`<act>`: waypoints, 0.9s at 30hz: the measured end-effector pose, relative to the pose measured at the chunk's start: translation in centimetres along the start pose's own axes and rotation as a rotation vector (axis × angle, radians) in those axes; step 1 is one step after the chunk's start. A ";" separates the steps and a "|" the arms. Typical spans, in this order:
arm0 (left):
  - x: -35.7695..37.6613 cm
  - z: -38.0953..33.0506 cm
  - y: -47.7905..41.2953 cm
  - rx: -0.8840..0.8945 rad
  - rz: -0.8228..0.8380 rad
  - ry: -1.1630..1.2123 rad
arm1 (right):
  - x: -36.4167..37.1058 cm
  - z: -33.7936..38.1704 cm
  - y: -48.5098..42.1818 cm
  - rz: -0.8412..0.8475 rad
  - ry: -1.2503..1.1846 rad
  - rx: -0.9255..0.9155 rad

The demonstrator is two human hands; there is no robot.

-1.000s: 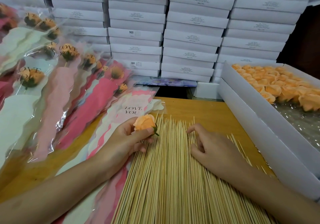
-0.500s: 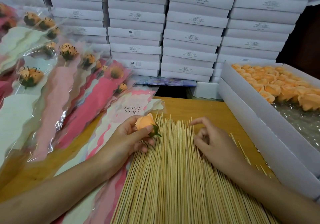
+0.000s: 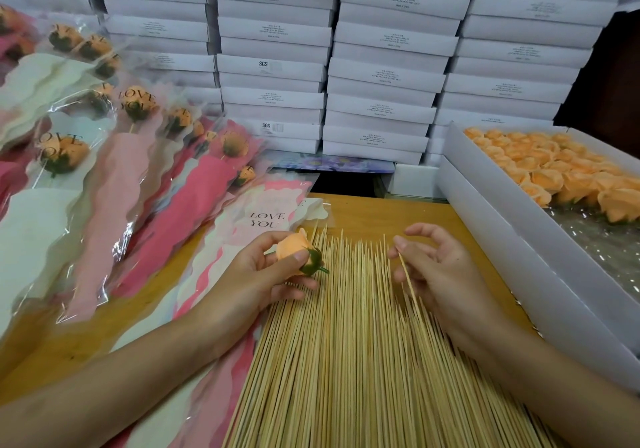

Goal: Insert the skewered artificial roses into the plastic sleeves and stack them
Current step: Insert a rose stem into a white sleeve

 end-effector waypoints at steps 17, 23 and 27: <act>0.4 -0.3 0.1 0.013 0.071 0.037 | 3.1 -0.9 2.2 0.523 -0.006 0.287; 0.5 -0.2 0.1 0.024 0.097 0.000 | 3.5 -0.6 2.4 0.537 -0.043 0.259; 0.5 -0.3 0.2 0.034 0.101 -0.025 | 3.6 -0.5 2.4 0.540 -0.034 0.260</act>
Point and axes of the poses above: each hand's wrist, its own y-axis away from the middle knuckle, its own x-axis out of the palm, z = x × y, the point moved 5 cm from there along -y, towards the middle knuckle, and after that the axes turned 12 degrees about -x, right-handed, at the moved point
